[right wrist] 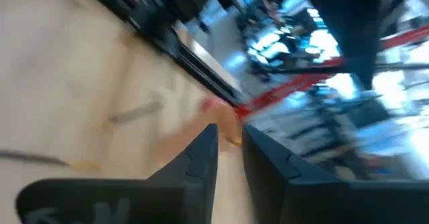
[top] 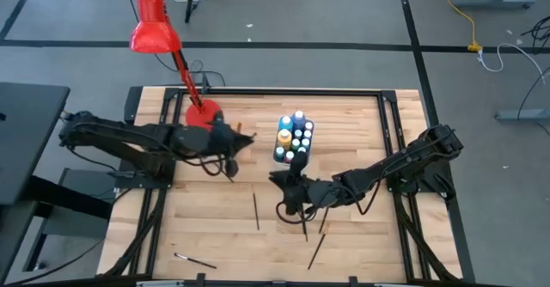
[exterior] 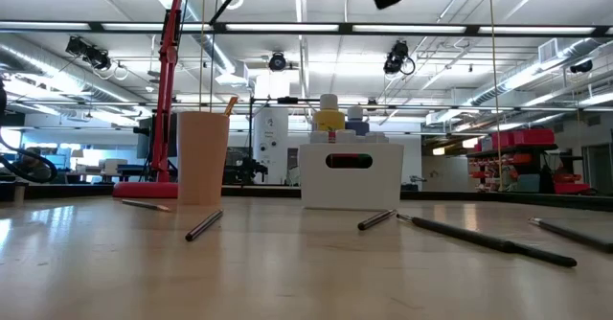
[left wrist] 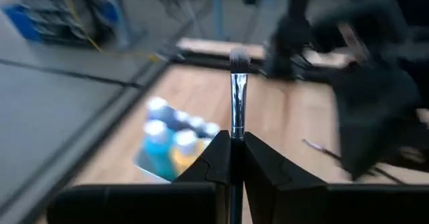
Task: Pick & Place Paint Supplies
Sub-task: Put the white paint brush into the orange cup
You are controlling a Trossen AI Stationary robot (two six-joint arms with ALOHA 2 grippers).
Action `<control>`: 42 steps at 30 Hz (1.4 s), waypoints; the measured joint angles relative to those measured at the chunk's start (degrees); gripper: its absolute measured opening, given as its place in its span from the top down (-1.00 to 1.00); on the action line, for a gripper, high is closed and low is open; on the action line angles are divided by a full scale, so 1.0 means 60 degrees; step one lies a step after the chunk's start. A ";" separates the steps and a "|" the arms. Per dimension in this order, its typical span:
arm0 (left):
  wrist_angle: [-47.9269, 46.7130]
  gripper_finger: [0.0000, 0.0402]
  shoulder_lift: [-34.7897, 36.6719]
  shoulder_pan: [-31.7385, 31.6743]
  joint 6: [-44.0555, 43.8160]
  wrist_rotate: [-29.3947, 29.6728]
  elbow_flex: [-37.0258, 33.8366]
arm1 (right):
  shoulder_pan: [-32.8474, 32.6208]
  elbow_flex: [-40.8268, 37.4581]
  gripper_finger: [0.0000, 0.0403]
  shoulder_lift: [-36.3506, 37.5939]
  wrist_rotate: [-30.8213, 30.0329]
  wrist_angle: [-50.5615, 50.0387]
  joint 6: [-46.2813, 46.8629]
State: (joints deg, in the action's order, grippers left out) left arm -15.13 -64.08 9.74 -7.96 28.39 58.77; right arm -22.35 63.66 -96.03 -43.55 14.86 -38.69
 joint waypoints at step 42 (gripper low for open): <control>1.1937 0.63 -0.0589 -0.1202 0.1280 0.1931 -0.8565 | 0.0845 -0.0007 0.65 -0.0397 0.3775 0.0086 0.4484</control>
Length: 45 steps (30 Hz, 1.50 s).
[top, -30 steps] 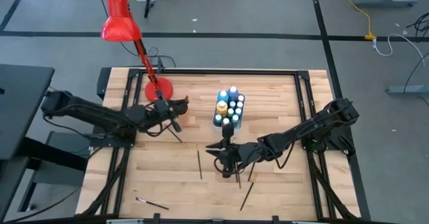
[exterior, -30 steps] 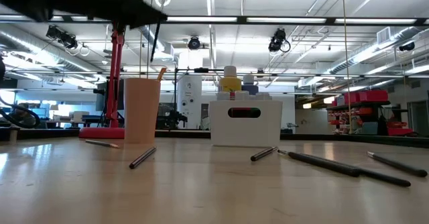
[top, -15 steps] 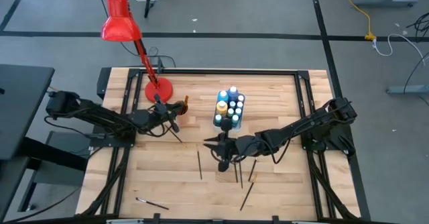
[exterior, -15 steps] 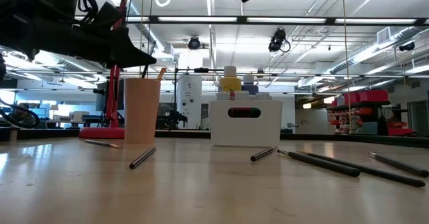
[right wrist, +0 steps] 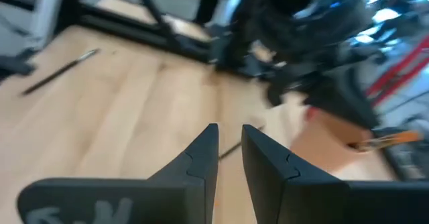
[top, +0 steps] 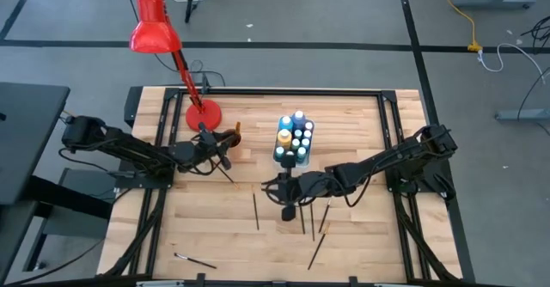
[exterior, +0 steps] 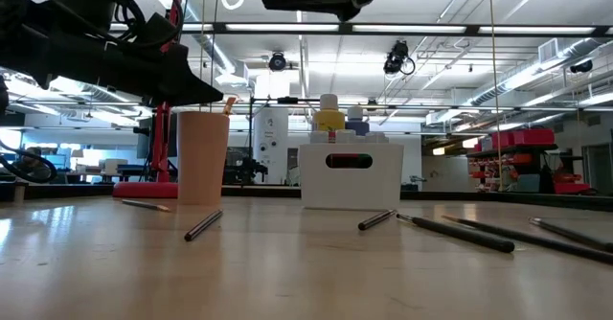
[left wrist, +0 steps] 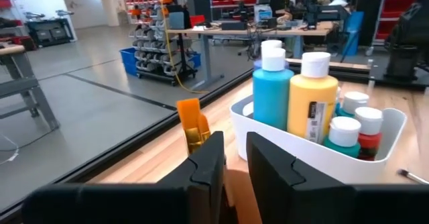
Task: Pick & Place Paint Supplies
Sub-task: Put the white paint brush into the orange cup
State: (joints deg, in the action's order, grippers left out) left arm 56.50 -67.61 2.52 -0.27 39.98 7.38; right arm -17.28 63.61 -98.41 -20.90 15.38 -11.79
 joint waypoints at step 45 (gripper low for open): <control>0.0888 0.67 0.0004 0.0040 -0.0138 -0.3848 0.0408 | -0.0095 0.0000 0.65 0.0000 0.3330 -0.9109 0.2230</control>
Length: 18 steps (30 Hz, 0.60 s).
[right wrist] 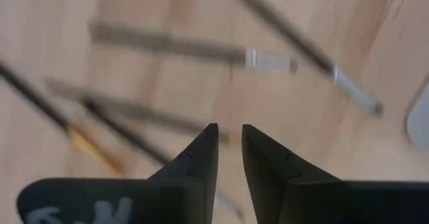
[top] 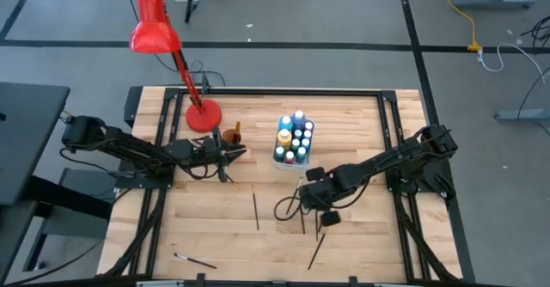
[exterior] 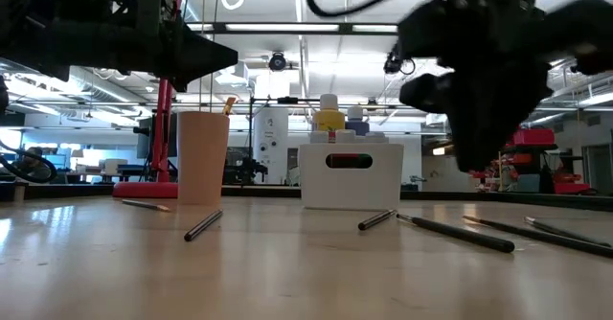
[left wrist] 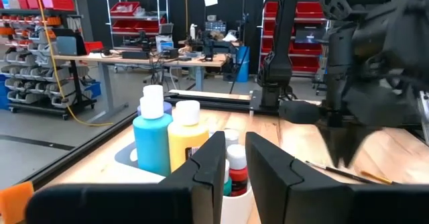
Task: Pick & Place Paint Supplies
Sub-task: Put the white paint brush into the orange cup
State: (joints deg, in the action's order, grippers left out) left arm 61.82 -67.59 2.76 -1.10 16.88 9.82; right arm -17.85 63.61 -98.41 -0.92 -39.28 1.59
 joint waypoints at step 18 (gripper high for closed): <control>-0.0193 0.67 0.0000 0.0000 -0.0029 0.0004 0.0000 | -0.0295 -0.0004 0.65 0.0000 -0.0438 -0.1856 -0.3600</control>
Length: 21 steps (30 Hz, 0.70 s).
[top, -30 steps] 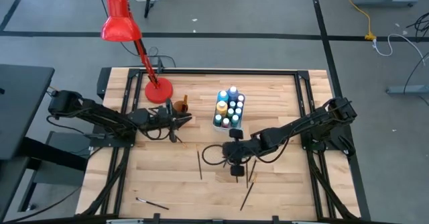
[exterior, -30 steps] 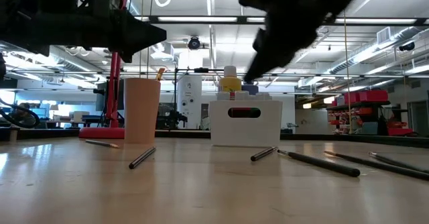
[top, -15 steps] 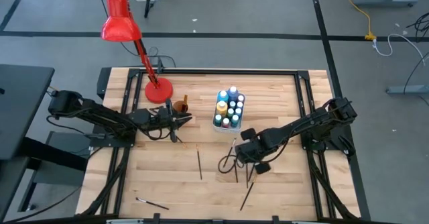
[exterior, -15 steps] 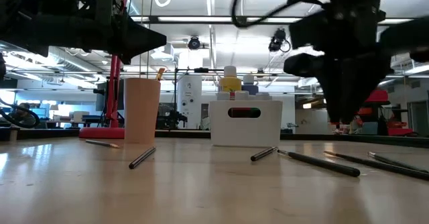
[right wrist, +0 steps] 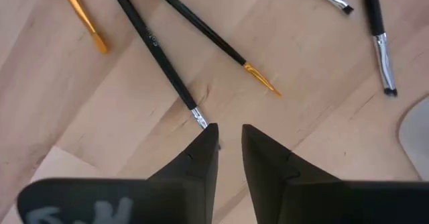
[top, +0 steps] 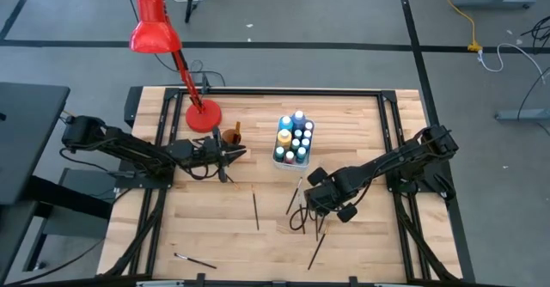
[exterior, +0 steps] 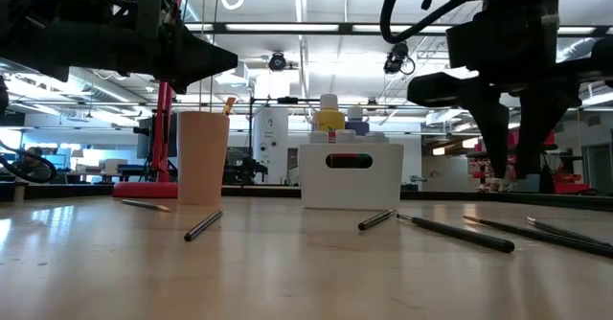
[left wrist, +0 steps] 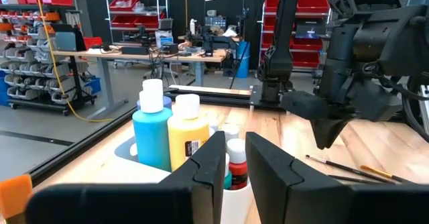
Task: Pick & Place Paint Supplies
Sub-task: Put the white paint brush into the orange cup
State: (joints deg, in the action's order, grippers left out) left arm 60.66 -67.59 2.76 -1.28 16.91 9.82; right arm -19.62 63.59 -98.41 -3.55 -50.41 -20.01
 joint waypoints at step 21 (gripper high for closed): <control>-0.0194 0.67 0.0000 -0.0004 -0.0255 0.0671 -0.0004 | -0.0009 -0.1873 0.67 0.0044 -0.0156 0.2169 -0.2244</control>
State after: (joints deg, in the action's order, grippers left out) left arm 59.50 -67.59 2.74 -2.81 20.93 9.80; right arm -19.67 52.35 -98.14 -4.49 -37.40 -33.48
